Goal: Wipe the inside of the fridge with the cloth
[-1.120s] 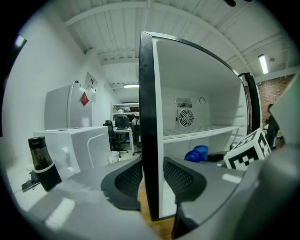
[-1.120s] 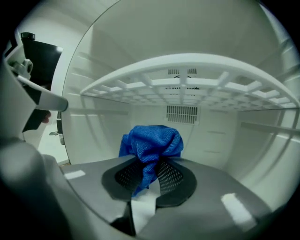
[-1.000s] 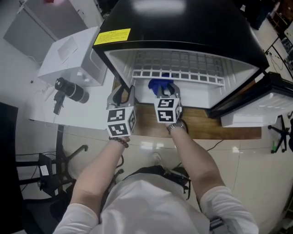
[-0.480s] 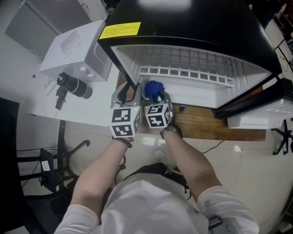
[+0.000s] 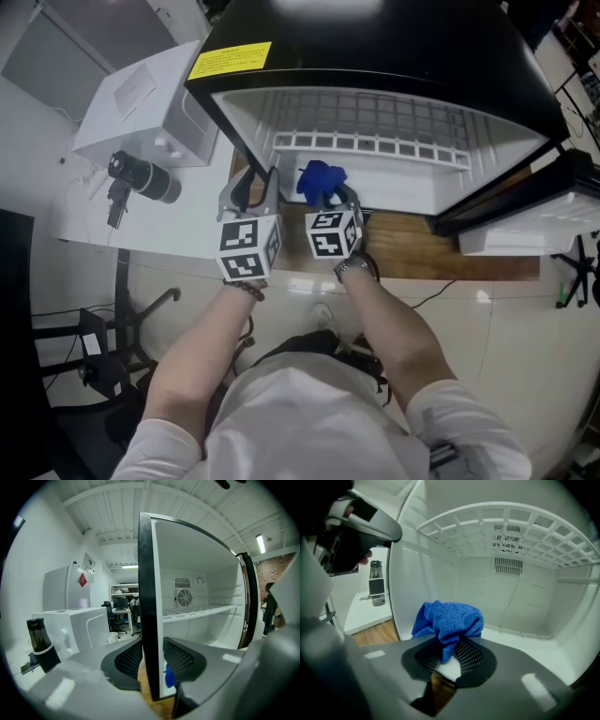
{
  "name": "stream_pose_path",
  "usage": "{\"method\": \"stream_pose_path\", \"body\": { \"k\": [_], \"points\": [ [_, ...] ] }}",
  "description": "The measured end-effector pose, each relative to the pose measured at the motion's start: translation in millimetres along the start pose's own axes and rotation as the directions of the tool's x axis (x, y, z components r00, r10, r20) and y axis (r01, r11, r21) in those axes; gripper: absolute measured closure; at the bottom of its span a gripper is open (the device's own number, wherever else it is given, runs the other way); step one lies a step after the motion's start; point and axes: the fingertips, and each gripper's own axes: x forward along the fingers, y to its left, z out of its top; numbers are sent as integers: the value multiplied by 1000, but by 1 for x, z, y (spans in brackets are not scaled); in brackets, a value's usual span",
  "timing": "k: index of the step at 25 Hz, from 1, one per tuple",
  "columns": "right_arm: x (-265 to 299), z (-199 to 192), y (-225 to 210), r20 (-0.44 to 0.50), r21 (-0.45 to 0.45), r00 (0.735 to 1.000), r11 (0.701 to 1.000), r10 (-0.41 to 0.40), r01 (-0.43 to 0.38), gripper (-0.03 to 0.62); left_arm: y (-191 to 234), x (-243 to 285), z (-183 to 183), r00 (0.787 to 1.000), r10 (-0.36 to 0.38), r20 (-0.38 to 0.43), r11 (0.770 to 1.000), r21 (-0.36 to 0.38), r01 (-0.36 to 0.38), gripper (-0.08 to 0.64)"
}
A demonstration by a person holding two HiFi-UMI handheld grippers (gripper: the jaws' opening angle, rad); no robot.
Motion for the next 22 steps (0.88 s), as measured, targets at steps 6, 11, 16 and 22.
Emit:
{"method": "stream_pose_path", "body": {
  "k": [6, 11, 16, 22],
  "points": [
    [-11, -11, -28, -14, 18, 999, 999, -47, 47, 522, 0, -2, 2, 1000, 7, 1, 1000, -5, -7, 428],
    [-18, -18, -51, -22, 31, 996, 996, -85, 86, 522, 0, -2, 1, 1000, 11, 3, 1000, -7, -11, 430],
    [-27, -26, -76, -33, 41, 991, 991, -127, 129, 522, 0, -3, 1, 1000, 15, 0, 1000, -9, -15, 431],
    [-42, -37, -113, -52, 56, 981, 980, -188, 191, 522, 1, -4, 0, 1000, 20, -2, 1000, -12, -20, 431]
  ]
}}
